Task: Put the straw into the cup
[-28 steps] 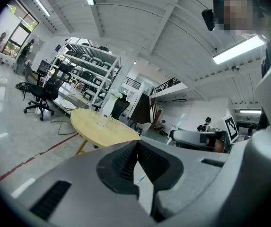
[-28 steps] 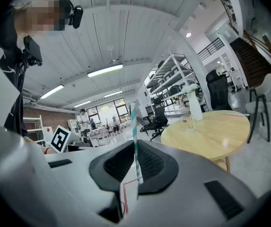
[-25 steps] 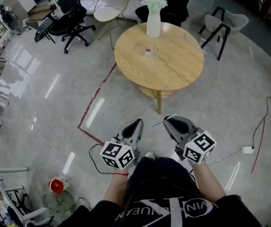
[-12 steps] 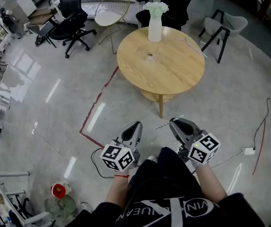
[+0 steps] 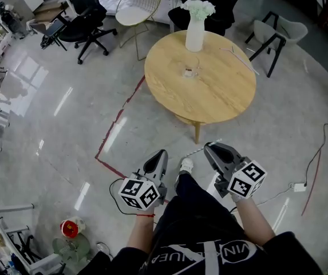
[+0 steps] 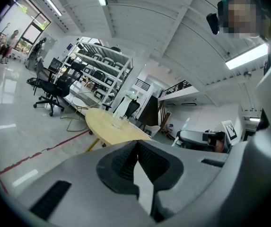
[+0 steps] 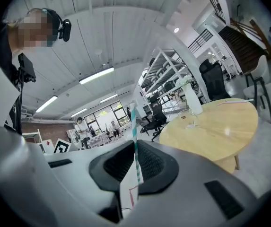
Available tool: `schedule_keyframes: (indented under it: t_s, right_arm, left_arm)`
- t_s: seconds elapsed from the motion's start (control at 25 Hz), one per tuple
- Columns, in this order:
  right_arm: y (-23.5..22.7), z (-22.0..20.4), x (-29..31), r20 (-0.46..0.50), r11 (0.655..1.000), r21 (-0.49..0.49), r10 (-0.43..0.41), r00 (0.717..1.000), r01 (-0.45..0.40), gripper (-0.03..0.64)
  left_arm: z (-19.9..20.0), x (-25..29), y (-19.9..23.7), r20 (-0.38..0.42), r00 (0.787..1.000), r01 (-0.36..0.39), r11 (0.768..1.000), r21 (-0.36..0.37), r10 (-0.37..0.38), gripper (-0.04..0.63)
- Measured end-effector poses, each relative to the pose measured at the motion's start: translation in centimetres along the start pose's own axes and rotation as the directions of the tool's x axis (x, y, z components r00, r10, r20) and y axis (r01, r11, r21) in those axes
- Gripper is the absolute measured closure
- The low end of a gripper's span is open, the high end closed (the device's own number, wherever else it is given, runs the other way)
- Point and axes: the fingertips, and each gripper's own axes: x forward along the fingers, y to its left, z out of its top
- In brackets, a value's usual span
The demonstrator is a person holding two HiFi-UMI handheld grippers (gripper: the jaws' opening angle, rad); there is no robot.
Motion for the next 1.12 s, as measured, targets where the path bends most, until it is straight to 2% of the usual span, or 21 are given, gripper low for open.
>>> schedule_keyframes:
  t_s: [0.24,0.52,1.12]
  right_arm:
    - [-2.5,2.8,4.5,0.013,0.999,-0.002,0.048,0.999,-0.048,0.595]
    - [-6.1,6.0,8.4,0.041,0.998,-0.002,0.055,0.998,-0.055,0.595]
    - [-14.9,10.7,12.8,0.069,0.998,0.049,0.029,0.997,-0.033,0.595]
  left_arm:
    - [3.7,3.7,2.9,0.024,1.0,-0.012,1.0,0.013,0.012,0.588]
    - [7.6,9.4,5.1,0.02,1.0,0.013,0.999,0.04,-0.014,0.588]
    - [10.5,20.4,7.1,-0.05,0.997,0.053,0.997,0.056,-0.05,0.588]
